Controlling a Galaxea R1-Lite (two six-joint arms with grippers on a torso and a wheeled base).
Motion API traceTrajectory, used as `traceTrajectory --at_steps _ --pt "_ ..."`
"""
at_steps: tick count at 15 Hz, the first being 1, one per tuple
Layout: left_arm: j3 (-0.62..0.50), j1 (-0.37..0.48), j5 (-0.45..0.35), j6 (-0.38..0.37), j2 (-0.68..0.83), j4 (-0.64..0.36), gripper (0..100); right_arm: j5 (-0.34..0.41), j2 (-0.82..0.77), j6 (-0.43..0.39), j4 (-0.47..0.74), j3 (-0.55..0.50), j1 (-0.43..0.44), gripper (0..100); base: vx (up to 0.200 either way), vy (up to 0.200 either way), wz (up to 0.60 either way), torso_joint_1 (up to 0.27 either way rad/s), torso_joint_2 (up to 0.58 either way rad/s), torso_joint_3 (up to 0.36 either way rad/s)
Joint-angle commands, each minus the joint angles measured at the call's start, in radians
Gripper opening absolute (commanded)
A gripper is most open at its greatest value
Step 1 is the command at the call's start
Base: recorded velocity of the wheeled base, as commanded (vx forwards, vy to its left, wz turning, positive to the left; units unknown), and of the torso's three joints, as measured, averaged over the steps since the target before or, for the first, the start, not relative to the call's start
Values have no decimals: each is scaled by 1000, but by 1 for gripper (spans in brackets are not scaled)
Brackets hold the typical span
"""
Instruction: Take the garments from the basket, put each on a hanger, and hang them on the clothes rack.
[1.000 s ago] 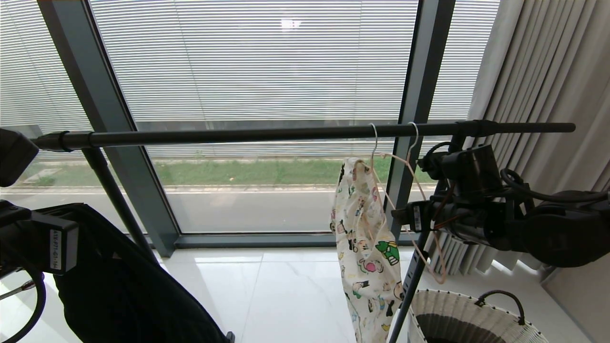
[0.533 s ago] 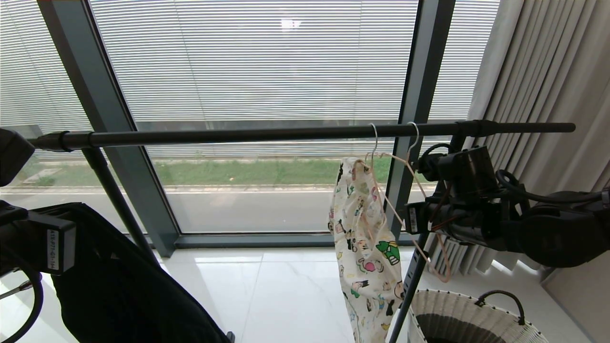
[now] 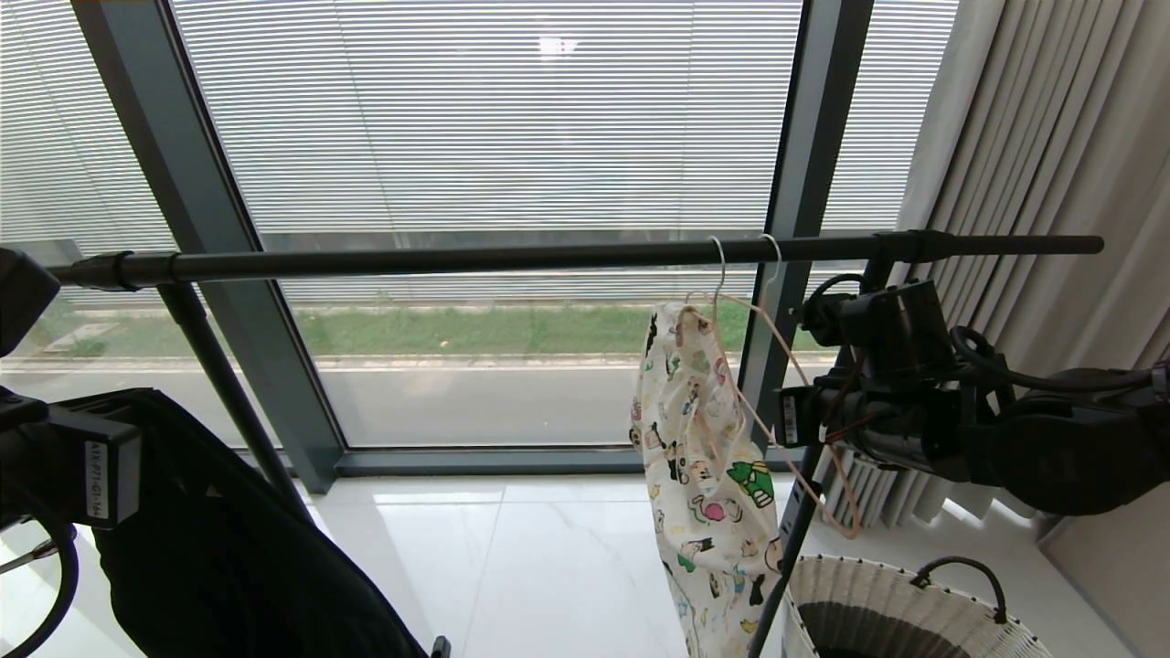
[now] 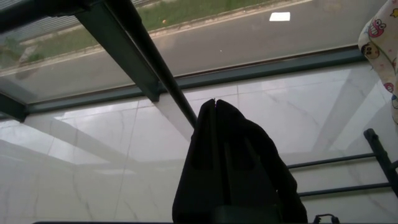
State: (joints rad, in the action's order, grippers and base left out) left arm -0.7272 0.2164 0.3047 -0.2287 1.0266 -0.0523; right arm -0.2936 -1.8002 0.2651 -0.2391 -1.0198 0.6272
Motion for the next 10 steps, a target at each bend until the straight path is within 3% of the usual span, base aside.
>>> traceTrajectory --at_steps 1,6,10 --pt "0 0 1 0 -2 0 0 -1 12 0 -11 3 0 0 0 0 0 0 0 0" --pt "0 0 1 0 -3 0 0 -7 74 5 -43 7 0 0 0 0 0 0 0 0" --pt "0 0 1 0 -14 0 0 -18 131 3 -69 90 0 0 0 0 0 0 0 0"
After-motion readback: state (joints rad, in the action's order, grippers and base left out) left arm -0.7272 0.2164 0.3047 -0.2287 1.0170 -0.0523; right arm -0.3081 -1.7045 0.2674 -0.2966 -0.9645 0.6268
